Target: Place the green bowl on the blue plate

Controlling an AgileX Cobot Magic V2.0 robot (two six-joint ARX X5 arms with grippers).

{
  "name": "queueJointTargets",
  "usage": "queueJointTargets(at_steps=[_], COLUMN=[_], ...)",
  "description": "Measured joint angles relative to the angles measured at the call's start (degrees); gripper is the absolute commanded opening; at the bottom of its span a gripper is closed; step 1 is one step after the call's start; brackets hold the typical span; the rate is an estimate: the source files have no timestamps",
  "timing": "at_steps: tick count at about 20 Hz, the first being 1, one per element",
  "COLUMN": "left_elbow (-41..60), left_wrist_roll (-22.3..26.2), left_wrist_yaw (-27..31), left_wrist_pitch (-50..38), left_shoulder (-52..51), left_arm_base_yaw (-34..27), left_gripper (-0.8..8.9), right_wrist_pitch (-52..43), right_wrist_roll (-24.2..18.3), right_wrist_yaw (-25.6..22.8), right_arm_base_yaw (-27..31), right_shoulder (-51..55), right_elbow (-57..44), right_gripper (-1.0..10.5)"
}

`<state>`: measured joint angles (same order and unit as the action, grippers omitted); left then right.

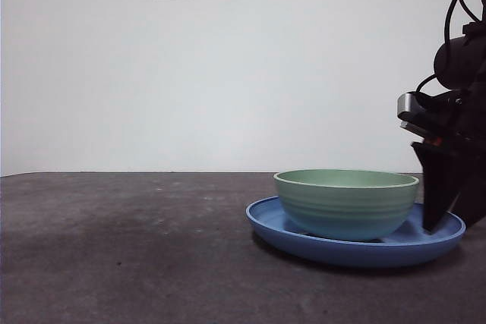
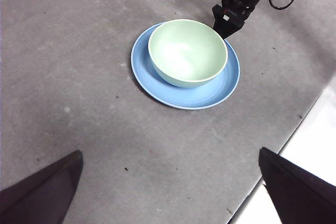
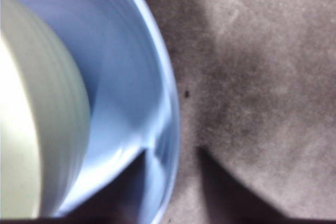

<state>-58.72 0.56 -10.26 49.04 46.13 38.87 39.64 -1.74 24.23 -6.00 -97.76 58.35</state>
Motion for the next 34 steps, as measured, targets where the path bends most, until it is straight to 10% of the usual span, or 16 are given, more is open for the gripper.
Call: queueJointTargets(at_steps=[17,34], left_elbow=[0.00,0.00], left_wrist_roll=[0.00,0.00], left_wrist_yaw=[0.00,0.00], left_wrist_pitch=[0.00,-0.02], left_shoulder=[-0.02,-0.02], left_arm_base_yaw=[0.00,0.00], left_gripper=[5.63,5.63], right_wrist_pitch=[4.44,-5.86], right_wrist_roll=[4.26,17.25], right_wrist_yaw=[4.74,6.88], right_arm_base_yaw=[-0.42,-16.79], right_shoulder=[-0.24,-4.20], right_elbow=[7.76,9.75], right_gripper=[0.1,0.1])
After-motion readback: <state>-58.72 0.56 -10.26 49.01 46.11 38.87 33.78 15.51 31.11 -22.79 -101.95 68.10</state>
